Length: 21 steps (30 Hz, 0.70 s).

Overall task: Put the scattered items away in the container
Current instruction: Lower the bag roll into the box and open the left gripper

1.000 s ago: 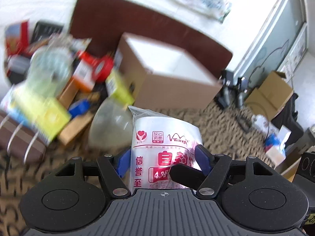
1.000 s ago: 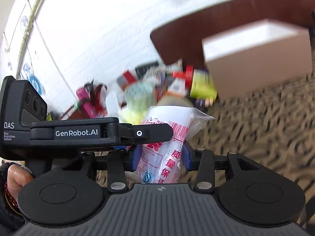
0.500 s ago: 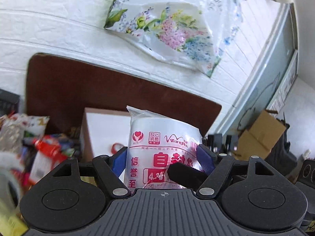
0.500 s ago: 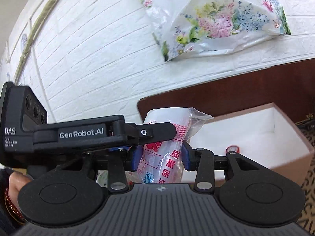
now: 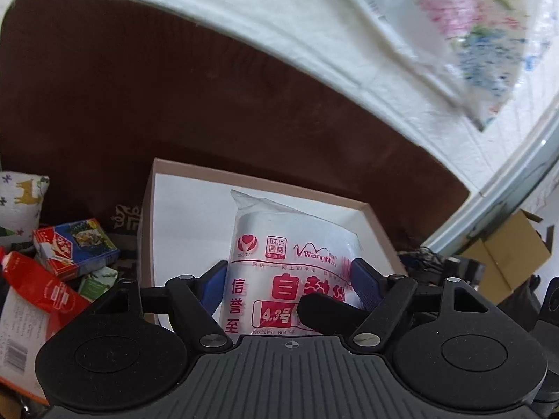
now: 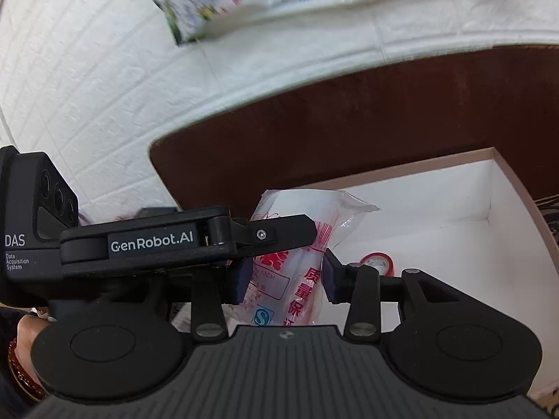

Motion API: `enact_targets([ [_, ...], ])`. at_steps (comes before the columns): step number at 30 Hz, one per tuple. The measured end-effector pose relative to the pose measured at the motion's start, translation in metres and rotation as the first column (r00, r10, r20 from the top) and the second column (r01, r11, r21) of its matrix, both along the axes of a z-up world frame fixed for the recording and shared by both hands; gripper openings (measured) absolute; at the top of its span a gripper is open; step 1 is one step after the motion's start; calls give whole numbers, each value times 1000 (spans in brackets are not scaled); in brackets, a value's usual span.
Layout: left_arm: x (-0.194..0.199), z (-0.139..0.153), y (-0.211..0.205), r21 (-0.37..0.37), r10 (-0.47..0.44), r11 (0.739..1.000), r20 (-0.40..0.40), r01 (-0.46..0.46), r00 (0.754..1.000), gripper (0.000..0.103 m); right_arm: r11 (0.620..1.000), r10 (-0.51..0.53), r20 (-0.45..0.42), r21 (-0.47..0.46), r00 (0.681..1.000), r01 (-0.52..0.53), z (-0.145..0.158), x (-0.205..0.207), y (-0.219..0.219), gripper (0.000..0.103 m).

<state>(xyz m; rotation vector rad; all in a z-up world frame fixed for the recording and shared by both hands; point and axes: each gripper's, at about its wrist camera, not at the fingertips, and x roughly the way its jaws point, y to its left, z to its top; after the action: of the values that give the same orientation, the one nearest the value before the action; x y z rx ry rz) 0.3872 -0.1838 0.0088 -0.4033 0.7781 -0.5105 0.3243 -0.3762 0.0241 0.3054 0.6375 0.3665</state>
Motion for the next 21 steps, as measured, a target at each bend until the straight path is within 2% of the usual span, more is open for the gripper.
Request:
enact_targets([
  [5,29,-19,-3,14,43,999,-48,-42,998,76,999,35,-83,4,996,-35,-21,41,-6,46],
  [12,44,-20,-9,98,113,989,23,-114,993,79,996,81,-142,43,987,-75,-38,80,-10,47],
  [18,44,-23,-20,188,91,976,95,-107,991,80,995,73,-185,85,980,-58,-58,93,-11,48],
  [20,43,-23,-24,188,80,977,106,-100,991,85,995,62,-207,90,976,-44,-65,95,-11,49],
  [21,42,-23,-24,164,69,983,110,-87,992,93,995,57,-216,92,975,-37,-68,96,-11,50],
])
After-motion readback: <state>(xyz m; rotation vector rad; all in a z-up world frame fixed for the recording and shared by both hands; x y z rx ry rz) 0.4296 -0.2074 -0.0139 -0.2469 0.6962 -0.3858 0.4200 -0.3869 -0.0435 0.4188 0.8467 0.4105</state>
